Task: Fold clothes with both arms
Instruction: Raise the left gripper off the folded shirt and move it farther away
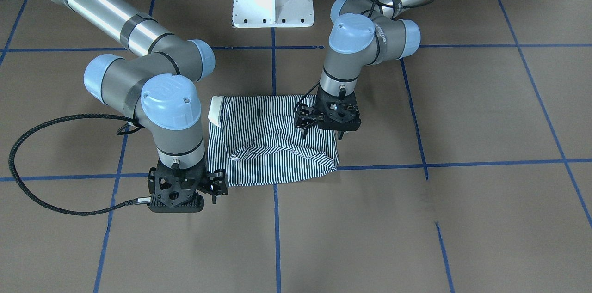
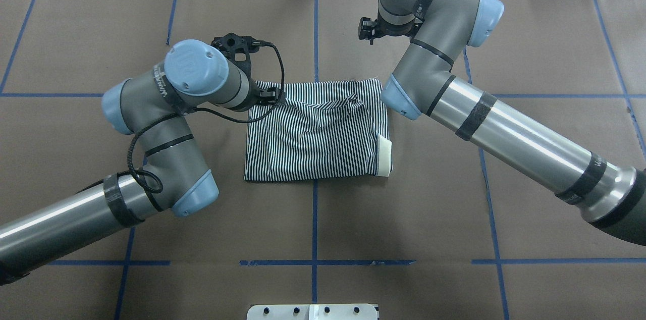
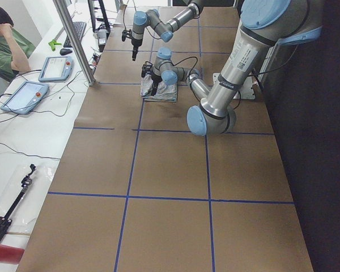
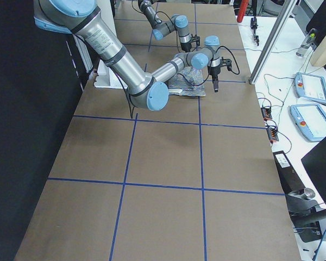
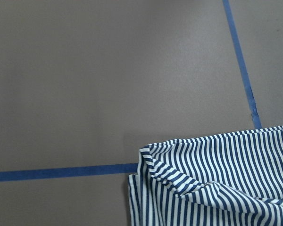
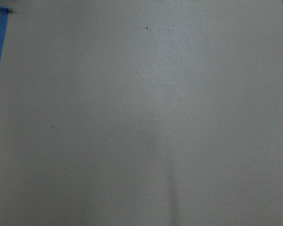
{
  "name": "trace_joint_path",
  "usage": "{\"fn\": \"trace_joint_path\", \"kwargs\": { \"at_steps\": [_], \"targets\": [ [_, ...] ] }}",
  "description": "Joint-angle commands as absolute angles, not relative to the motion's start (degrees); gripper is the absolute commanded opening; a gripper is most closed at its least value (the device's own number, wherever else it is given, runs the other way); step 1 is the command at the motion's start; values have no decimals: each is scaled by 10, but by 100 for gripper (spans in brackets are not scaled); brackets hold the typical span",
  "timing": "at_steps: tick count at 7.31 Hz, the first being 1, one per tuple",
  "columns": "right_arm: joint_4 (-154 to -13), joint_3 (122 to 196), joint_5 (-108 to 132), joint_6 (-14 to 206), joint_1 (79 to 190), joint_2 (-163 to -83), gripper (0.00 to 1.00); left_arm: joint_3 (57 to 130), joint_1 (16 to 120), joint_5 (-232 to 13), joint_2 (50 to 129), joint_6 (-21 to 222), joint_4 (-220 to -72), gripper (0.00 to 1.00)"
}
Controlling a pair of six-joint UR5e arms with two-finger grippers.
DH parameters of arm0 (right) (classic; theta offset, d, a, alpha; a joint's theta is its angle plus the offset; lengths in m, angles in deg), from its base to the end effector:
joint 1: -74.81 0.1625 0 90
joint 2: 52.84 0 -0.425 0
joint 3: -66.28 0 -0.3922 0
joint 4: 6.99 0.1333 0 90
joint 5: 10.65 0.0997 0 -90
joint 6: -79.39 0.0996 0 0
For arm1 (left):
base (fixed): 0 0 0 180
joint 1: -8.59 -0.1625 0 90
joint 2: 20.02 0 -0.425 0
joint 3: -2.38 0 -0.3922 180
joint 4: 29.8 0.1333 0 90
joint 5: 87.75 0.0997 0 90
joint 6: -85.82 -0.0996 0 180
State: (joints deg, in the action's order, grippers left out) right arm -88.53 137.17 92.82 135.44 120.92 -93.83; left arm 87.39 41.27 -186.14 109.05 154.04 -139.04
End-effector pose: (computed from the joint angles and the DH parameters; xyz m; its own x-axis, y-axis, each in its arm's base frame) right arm -0.4746 -0.6522 0.2598 0.7864 0.0341 0.6168 -0.1946 0.9613 0.1951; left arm 0.5514 -0.4948 0.2516 0.6285 0.0329 -0.7771 0.2180 0.9516 0.2166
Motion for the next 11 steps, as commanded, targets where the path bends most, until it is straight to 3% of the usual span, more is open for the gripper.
{"fn": "trace_joint_path", "kwargs": {
  "at_steps": [1,5,9,11],
  "targets": [
    [-884,1377,929,1356,1209,-942,100,861,401,-1844,1094,1545,-1391,100],
    [-884,1377,928,1357,1209,-944,100,817,404,-1831,1115,1532,-1391,100],
    [-883,1381,928,1360,1207,-942,100,715,473,-1832,1150,1489,-1440,100],
    [-881,1397,928,1397,1187,-942,100,704,501,-1839,1155,1459,-1450,100]
  ]
}}
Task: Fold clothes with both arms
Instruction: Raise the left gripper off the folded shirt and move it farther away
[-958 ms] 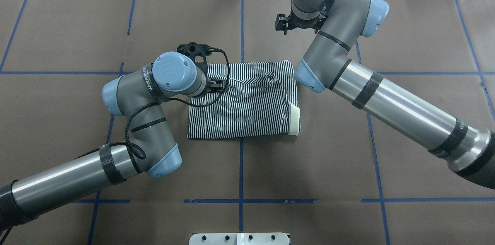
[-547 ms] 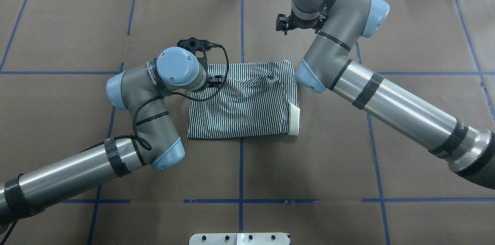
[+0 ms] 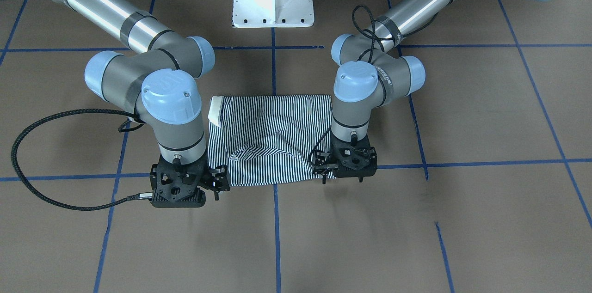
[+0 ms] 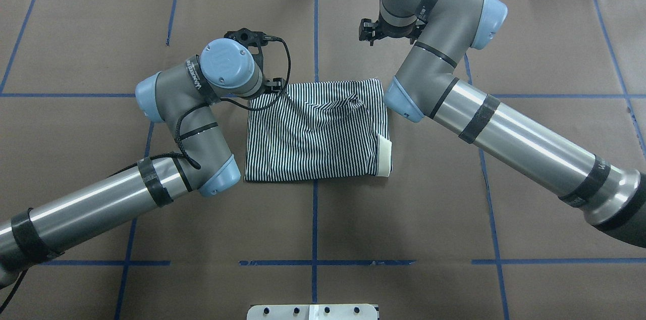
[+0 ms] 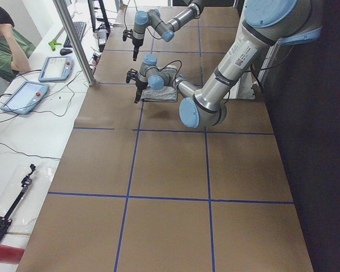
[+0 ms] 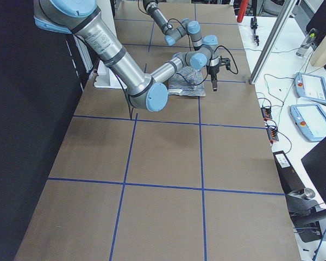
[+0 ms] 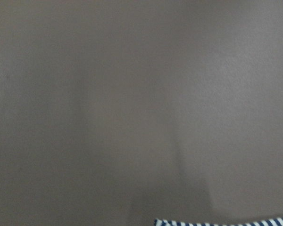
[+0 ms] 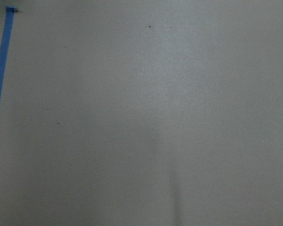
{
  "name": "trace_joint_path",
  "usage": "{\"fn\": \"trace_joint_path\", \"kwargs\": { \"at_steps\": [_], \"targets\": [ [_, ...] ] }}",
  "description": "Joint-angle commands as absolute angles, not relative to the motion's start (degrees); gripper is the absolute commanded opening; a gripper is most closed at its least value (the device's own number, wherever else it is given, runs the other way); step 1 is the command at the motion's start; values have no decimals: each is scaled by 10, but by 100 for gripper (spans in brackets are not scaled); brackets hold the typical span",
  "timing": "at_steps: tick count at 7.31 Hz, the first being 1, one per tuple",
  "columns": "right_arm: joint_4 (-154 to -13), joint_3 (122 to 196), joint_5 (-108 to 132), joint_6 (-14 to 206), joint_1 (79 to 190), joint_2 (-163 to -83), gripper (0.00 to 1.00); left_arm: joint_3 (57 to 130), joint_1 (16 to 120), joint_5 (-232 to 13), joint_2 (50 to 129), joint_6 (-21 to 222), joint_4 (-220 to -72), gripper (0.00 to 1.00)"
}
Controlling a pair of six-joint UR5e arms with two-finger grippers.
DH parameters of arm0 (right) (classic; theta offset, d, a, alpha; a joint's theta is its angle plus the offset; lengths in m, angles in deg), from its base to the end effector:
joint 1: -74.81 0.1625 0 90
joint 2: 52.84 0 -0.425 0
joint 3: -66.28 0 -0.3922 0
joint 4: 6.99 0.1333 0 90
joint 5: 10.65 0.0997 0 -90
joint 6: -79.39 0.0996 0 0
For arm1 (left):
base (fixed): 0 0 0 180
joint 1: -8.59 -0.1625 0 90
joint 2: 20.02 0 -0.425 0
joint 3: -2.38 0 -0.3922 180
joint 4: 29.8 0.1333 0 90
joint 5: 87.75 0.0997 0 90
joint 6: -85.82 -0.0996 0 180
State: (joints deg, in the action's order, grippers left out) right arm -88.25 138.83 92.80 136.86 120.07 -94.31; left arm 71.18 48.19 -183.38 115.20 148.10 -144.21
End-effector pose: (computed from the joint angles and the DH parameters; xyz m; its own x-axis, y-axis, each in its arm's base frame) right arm -0.4799 -0.6408 0.2520 0.7709 0.0349 0.6360 -0.2033 0.9598 0.1937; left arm 0.5378 -0.6053 0.2934 0.7213 0.0040 -0.6926 0.2737 0.9169 0.2904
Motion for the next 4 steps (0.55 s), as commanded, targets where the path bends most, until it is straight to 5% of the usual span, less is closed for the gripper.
{"fn": "trace_joint_path", "kwargs": {
  "at_steps": [1,3,4],
  "targets": [
    [-863,1401,925,1456,1164,-940,100,717,535,-1894,1148,1387,-1465,100],
    [-849,1412,906,1532,1126,-939,91,725,569,-1945,1110,1323,-1519,100],
    [-849,1412,879,1573,1105,-941,69,725,570,-1945,1108,1324,-1520,100]
  ]
}}
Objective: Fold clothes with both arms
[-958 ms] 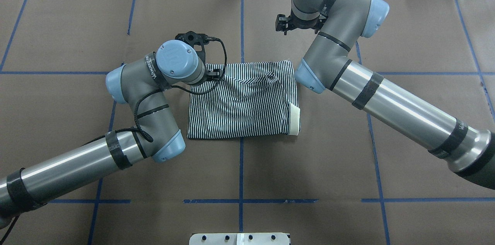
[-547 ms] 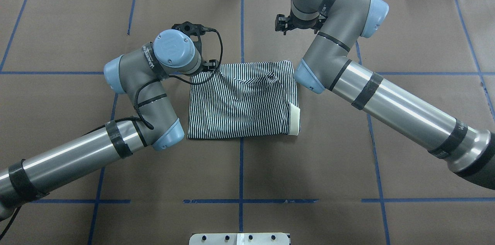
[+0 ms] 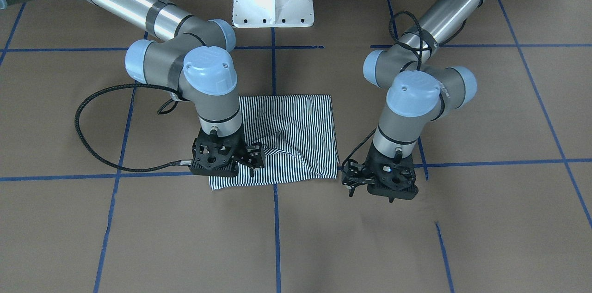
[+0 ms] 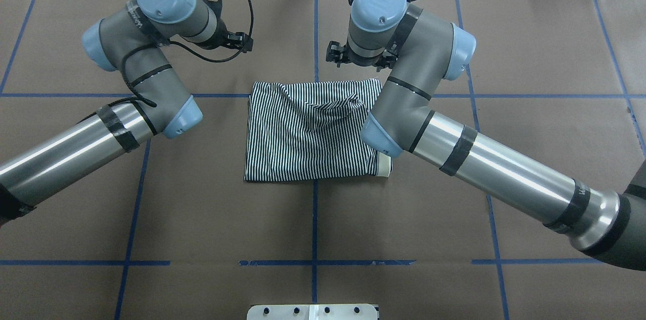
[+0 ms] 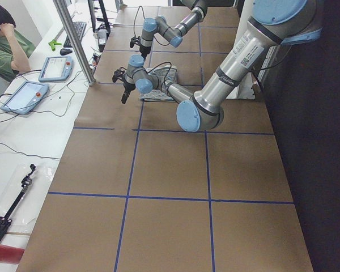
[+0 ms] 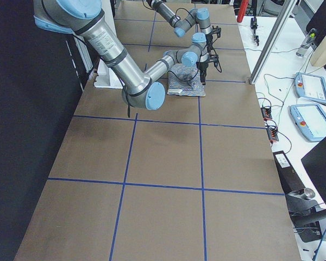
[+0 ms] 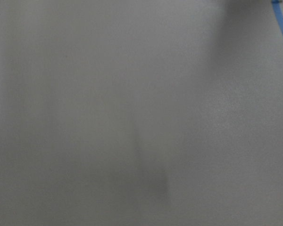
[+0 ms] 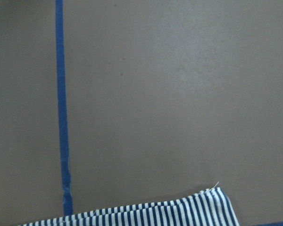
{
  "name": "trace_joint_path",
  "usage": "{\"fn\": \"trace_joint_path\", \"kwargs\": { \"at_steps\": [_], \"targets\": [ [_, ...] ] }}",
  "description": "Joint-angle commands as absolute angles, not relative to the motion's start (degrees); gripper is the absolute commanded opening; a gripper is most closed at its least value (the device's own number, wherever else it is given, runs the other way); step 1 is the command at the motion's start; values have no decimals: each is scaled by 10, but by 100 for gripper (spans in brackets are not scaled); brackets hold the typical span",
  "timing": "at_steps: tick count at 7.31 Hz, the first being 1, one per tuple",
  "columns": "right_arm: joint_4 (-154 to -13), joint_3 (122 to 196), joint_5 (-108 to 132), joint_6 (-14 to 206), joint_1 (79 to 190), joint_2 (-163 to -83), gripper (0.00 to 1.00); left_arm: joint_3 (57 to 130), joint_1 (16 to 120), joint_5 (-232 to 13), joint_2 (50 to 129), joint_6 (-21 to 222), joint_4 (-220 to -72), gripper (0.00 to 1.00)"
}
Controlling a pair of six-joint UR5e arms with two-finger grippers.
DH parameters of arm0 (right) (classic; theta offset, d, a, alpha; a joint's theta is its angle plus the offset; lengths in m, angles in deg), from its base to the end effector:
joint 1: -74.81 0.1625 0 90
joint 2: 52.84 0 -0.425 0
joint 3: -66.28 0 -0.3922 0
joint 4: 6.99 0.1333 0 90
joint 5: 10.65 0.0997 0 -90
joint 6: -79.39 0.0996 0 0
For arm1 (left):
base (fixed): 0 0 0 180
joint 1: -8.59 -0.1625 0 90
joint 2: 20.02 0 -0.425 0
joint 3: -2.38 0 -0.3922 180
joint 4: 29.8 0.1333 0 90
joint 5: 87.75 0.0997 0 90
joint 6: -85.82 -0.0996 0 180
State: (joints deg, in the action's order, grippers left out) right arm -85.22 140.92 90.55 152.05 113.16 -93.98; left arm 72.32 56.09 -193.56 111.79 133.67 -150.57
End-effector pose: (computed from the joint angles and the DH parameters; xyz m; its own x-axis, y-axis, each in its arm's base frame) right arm -0.5463 -0.5775 0.2236 0.6760 0.1620 0.7189 -0.3132 0.9462 0.0813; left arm 0.4516 -0.6500 0.3131 0.6828 0.2106 -0.6996 0.1418 0.9012 0.4096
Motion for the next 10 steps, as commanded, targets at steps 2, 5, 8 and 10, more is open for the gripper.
{"fn": "trace_joint_path", "kwargs": {
  "at_steps": [2,5,8,10],
  "targets": [
    [-856,1428,866,1643,1095,-949,37,725,569,-1945,1108,1329,-1521,100],
    [-857,1453,834,1685,1082,-982,37,725,568,-1945,1108,1332,-1524,100],
    [-922,1495,830,1685,1077,-985,42,726,568,-1945,1107,1339,-1533,100],
    [-917,1488,809,1686,1060,-981,45,726,567,-1945,1107,1341,-1535,100]
  ]
}}
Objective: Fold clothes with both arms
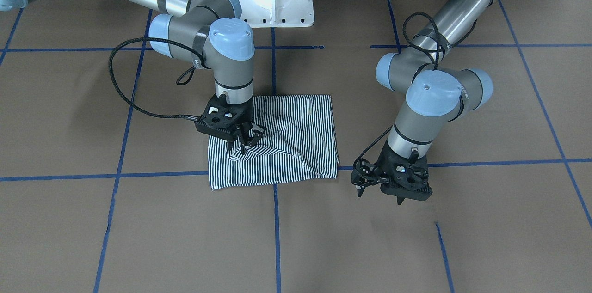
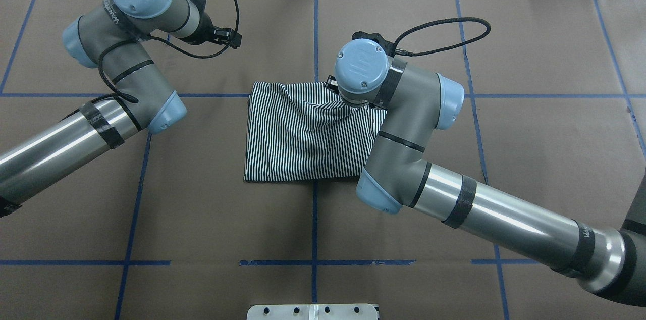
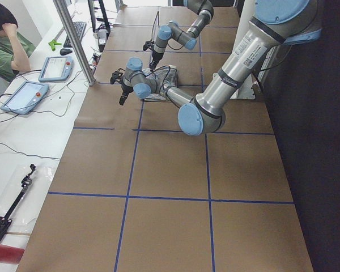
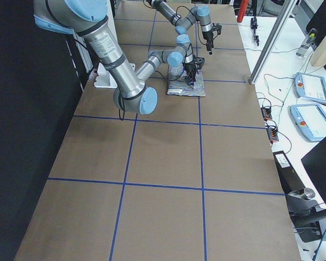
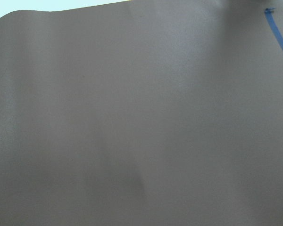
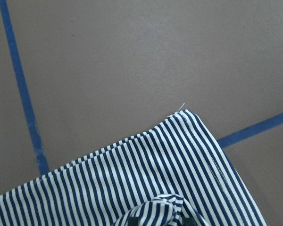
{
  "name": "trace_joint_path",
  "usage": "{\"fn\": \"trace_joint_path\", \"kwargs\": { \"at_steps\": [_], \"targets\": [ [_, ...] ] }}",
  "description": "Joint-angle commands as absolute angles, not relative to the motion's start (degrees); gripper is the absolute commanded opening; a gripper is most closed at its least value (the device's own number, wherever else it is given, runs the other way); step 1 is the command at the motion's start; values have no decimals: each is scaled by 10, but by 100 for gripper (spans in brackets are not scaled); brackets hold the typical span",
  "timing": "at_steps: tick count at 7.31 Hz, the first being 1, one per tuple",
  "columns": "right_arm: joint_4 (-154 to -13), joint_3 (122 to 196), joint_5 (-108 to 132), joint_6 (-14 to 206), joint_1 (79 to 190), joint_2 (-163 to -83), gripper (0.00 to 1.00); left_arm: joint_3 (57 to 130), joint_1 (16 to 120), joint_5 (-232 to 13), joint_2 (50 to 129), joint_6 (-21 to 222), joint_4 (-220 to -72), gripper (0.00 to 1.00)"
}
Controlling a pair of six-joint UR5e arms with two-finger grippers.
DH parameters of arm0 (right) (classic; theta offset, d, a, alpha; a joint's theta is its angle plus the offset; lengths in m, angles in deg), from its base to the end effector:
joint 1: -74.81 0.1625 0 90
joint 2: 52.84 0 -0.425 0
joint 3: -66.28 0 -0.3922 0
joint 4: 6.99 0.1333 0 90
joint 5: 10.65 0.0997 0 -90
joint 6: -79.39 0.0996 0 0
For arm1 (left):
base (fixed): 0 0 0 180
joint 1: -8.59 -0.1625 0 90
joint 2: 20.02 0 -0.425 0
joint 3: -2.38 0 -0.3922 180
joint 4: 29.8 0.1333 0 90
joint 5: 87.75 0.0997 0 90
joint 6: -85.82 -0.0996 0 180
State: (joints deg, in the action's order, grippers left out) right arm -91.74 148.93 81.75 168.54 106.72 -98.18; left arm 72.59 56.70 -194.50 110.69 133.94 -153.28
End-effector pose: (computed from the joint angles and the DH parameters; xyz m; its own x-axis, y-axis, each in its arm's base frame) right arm -0.5696 -0.5068 0.2329 0.6327 0.3765 0.6767 -0.4947 0.8688 -0.0208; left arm 0.4424 -0.6498 0.3191 0.6608 0.2206 -0.7174 0.1548 0.8952 0.4179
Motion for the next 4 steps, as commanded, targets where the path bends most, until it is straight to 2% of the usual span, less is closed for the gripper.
{"fn": "trace_joint_path", "kwargs": {
  "at_steps": [1,4],
  "targets": [
    [-917,1487,808,1690,1060,-982,47,728,567,-1945,1106,1342,-1535,100],
    [-915,1484,792,1697,1060,-983,51,735,566,-1944,1103,1342,-1535,100]
  ]
}}
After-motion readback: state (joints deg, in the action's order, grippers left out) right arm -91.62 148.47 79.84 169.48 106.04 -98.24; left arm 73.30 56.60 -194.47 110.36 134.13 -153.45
